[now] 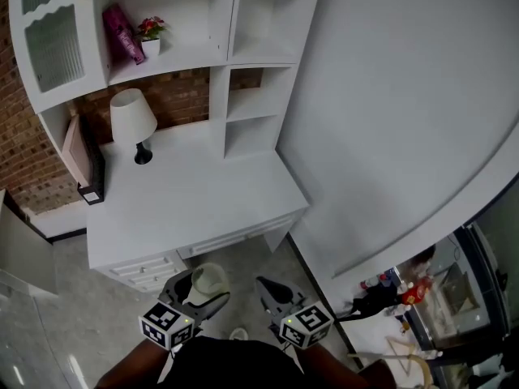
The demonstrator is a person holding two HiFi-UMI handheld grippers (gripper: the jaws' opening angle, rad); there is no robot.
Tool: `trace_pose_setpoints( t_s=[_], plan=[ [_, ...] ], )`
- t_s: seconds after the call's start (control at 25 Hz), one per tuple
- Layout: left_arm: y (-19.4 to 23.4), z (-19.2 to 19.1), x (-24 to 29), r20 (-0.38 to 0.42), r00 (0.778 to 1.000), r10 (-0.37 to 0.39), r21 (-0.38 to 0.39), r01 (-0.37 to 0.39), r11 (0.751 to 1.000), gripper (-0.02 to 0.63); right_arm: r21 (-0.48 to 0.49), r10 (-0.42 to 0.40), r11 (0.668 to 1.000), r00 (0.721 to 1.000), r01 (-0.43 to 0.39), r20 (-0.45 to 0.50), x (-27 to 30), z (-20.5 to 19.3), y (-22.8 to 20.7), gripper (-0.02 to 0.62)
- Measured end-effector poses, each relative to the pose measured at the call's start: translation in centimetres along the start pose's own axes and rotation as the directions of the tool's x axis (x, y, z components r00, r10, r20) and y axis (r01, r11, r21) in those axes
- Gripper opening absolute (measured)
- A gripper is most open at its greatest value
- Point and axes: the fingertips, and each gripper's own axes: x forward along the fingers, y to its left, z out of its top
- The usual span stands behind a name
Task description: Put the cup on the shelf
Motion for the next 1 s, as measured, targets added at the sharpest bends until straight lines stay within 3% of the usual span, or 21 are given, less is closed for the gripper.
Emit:
trace_pose_setpoints(
  t_s=[0.16,0.44,0.76,1.0],
  plan=[
    [-0.2,0.4,2.9,0.005,1.0,0.016,-0.016,-0.015,1.0,0.356,0.015,0.015,1.0,1.0,-0.015,-0.001,0.1,-0.1,-2.7,0.006],
    [-0.5,-0.9,5.1,-0.066,0.998,0.012,-0.029,-0.014,0.999,0.356,0.06,0.032,0.998,0.999,-0.032,-0.006,0.5,-0.7,-4.7,0.006],
    [2.4,0.2,8.1,-0.059,0.998,0.013,-0.029,-0.015,0.999,0.356,0.088,0.019,0.996,1.0,-0.017,-0.019,2.5,-1.5,-7.8,0.006],
    [5.7,2.1,10.7,-0.042,0.999,0.005,-0.028,-0.006,1.0,0.356,0.073,0.002,0.997,0.999,0.001,-0.051,5.7,0.2,-10.5,0.006]
  ],
)
